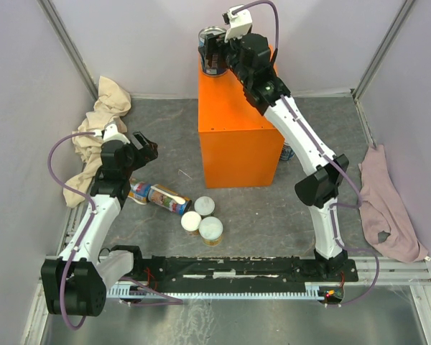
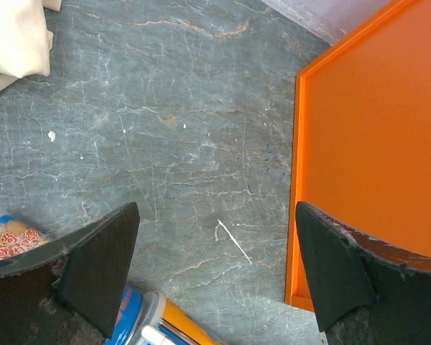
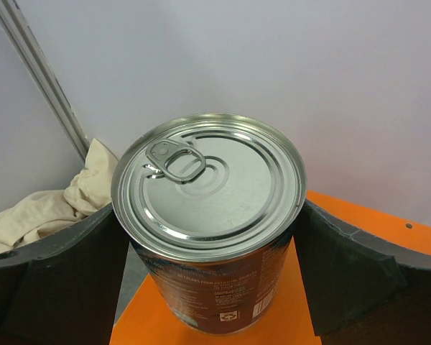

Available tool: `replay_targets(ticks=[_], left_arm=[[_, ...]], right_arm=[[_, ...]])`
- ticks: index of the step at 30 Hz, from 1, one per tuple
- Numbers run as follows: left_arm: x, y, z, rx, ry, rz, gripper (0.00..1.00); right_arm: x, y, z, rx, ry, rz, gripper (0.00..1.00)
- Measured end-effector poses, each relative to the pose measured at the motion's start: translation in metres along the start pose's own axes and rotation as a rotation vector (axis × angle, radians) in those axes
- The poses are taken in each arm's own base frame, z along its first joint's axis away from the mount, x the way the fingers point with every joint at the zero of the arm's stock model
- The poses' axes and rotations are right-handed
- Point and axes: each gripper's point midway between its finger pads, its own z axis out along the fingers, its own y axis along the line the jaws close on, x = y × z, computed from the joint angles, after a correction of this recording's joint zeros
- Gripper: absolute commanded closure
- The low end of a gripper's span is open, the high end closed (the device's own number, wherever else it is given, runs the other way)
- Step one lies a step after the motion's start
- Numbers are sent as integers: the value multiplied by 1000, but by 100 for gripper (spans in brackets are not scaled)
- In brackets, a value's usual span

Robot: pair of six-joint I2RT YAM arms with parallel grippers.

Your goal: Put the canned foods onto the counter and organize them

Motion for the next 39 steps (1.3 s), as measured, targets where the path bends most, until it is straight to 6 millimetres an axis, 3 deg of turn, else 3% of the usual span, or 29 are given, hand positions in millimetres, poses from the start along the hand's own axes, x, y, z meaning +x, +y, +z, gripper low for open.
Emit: replay_targets(ticks=[6, 14, 26, 39], left_arm=[[0, 0, 0, 0, 1, 0, 5], [1, -1, 0, 8, 4, 0, 5], [2, -3, 0, 18, 9, 0, 5], [1, -6, 0, 36, 11, 0, 5]], right_arm=[[2, -1, 7, -1, -12, 2, 0], [23, -2, 14, 5, 30, 25, 1], [24, -2, 12, 5, 37, 26, 1], [25, -5, -4, 10, 78, 22, 1]])
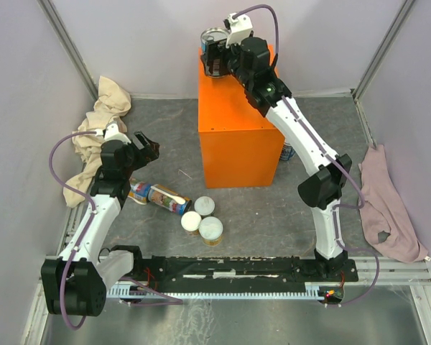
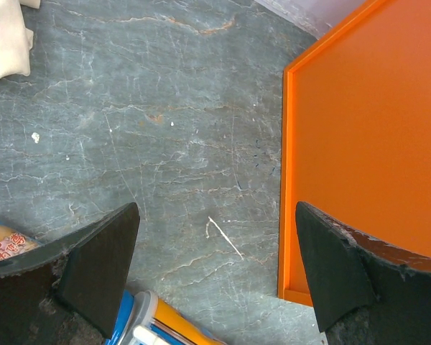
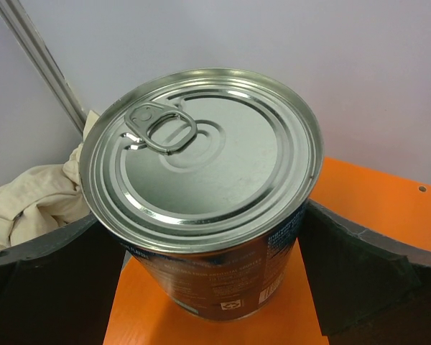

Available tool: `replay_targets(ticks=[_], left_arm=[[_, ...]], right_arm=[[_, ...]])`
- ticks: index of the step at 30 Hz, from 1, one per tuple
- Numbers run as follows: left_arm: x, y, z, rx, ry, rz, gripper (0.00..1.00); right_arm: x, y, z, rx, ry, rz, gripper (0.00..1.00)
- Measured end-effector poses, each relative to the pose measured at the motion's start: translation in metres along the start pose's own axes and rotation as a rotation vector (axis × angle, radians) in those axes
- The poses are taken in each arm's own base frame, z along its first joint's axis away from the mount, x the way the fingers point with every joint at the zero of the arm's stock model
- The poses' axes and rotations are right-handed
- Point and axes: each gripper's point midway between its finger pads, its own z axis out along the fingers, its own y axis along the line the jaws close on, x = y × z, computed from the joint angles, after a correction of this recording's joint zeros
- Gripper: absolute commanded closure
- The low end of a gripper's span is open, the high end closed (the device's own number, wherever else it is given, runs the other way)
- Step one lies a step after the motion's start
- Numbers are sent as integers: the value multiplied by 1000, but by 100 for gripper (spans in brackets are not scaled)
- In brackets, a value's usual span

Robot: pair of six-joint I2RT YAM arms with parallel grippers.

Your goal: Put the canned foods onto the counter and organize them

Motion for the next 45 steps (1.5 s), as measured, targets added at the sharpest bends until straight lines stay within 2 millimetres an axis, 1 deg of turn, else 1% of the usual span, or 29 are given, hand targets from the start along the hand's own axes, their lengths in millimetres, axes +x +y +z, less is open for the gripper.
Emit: replay_targets(ticks=[5, 7, 13, 17, 22, 26, 29, 31, 33, 35, 36, 37, 41, 45], left_arm=[[1, -1, 0, 7, 3, 0, 5], [1, -1, 0, 6, 3, 0, 5], [1, -1, 0, 7, 3, 0, 4], [1, -1, 0, 7, 3, 0, 5], [0, -1, 0, 7, 3, 0, 5], [0, -1, 0, 9, 0, 0, 5], [-1, -2, -1, 11, -5, -2, 5], [-1, -2, -1, 14, -10, -2, 5], [-1, -2, -1, 14, -11, -3, 5], [-1, -2, -2, 14, -10, -4, 5], [-1, -2, -2, 14, -10, -5, 5], [-1, -2, -2, 14, -10, -6, 5], [0, -2, -1, 13, -9, -7, 4], [1, -2, -1, 13, -8, -7, 5]], right_arm=[[3, 0, -7, -6, 26, -3, 1], [8, 0, -11, -6, 43, -4, 1], [33, 0, -20, -6, 116, -12, 1], [44, 1, -27, -7, 149, -18, 1], [42, 3, -41, -2, 152, -26, 1], [30, 7, -54, 4, 132, -41, 9], [18, 13, -62, 3, 105, -52, 19], [11, 17, -65, 0, 88, -55, 29], [8, 20, -67, -7, 81, -60, 43], [9, 22, -67, -8, 82, -65, 60], [9, 22, -67, -8, 84, -69, 67], [10, 22, -67, -7, 86, -68, 71], [11, 21, -64, -4, 88, -69, 71], [12, 22, -55, 0, 86, -69, 70]])
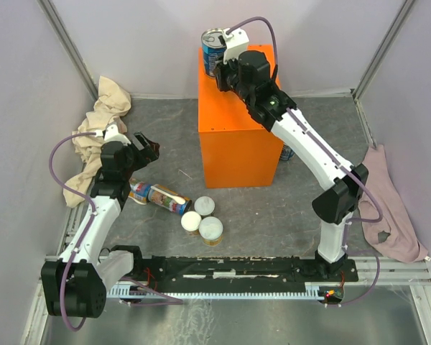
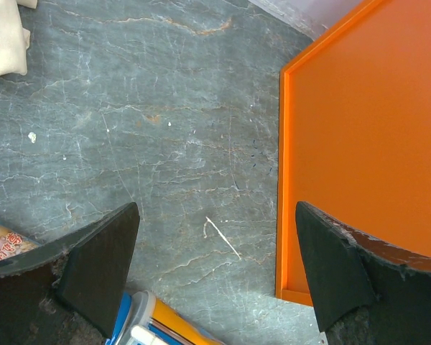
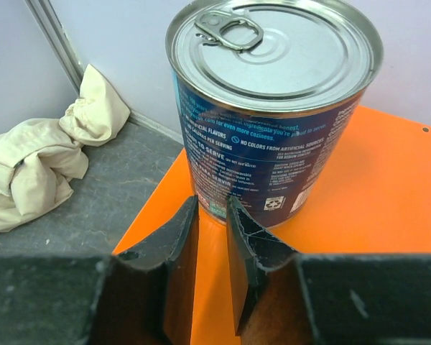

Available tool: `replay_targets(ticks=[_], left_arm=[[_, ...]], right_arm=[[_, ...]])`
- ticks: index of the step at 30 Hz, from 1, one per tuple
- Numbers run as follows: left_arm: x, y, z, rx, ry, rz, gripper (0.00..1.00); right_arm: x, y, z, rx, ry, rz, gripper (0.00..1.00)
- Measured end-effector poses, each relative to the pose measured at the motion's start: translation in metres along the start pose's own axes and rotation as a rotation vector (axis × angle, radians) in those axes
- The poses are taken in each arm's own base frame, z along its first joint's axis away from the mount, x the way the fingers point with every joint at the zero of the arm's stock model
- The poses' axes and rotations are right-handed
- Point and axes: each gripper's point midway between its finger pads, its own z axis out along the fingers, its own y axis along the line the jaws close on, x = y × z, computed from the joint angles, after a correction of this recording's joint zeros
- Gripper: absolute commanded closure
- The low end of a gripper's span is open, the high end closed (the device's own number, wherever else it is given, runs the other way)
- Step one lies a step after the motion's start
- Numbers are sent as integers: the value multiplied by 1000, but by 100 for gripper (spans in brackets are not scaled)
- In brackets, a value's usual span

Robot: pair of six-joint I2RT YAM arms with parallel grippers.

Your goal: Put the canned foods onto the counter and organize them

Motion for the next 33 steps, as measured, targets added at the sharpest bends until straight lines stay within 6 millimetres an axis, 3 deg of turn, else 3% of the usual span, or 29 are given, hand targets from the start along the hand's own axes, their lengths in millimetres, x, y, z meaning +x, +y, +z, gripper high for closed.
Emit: replay_targets(ticks=[26, 33], left_arm=[[-1, -1, 0, 7, -4, -2, 5], [-1, -1, 0, 7, -4, -2, 5]], right_arm=[[11, -14, 44, 69, 1, 0, 65], [16, -14, 46, 65, 14, -4, 55]])
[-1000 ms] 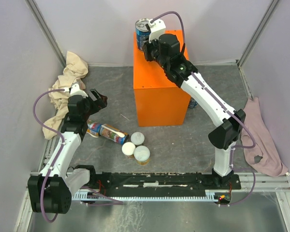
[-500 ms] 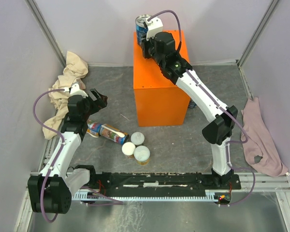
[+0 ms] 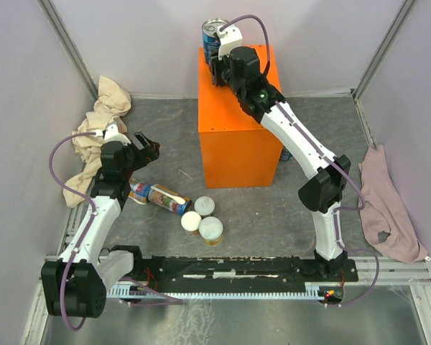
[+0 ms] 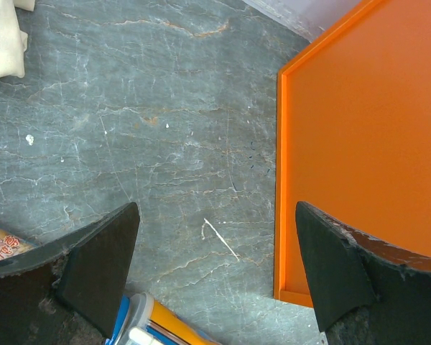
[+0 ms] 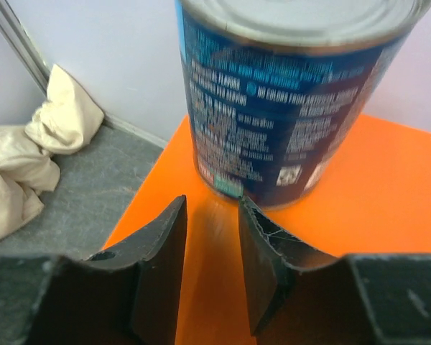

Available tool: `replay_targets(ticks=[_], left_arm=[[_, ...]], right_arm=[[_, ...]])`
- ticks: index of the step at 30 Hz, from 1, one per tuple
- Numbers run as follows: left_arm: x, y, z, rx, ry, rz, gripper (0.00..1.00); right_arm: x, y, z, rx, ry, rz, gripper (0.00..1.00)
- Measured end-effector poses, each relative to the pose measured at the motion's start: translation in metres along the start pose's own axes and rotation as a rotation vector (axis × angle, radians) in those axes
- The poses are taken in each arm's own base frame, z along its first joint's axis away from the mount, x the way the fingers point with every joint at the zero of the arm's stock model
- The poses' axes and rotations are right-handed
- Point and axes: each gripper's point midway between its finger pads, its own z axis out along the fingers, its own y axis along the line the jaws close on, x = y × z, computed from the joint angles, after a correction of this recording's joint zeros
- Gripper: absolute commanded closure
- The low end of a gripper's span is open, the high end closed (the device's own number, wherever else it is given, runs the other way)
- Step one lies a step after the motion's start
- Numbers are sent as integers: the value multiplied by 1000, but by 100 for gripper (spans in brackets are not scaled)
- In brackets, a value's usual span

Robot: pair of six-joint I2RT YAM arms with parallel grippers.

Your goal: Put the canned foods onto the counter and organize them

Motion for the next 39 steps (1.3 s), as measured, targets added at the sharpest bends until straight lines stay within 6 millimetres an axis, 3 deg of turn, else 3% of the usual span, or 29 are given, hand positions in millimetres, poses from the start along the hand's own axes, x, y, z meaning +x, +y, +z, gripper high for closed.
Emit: replay_targets(ticks=[4, 8, 13, 18, 21, 28, 33, 39], left_arm=[[0, 0, 0, 1, -1, 0, 5], [-1, -1, 0, 3, -5, 0, 5], [-2, -1, 0, 8, -15, -1, 5], [0, -1, 0, 9, -15, -12, 5], [1, -1, 1, 15, -20, -19, 5], [3, -1, 1, 20, -17, -27, 5], [4, -5, 0, 38, -13, -30, 5], [1, -7, 0, 47, -22, -31, 5]], right_arm=[[15, 9, -15, -25, 39, -34, 46], [17, 22, -49, -64, 60, -56, 37], [-10, 30, -106, -123, 22, -37, 25], [-40, 15, -167, -141, -49, 0, 3], [-42, 6, -192, -134, -75, 14, 1], [-9, -24, -230, -33, -88, 75, 1], [-19, -68, -250, 166, -125, 149, 0], [-14, -130, -291, 442, -200, 250, 1]])
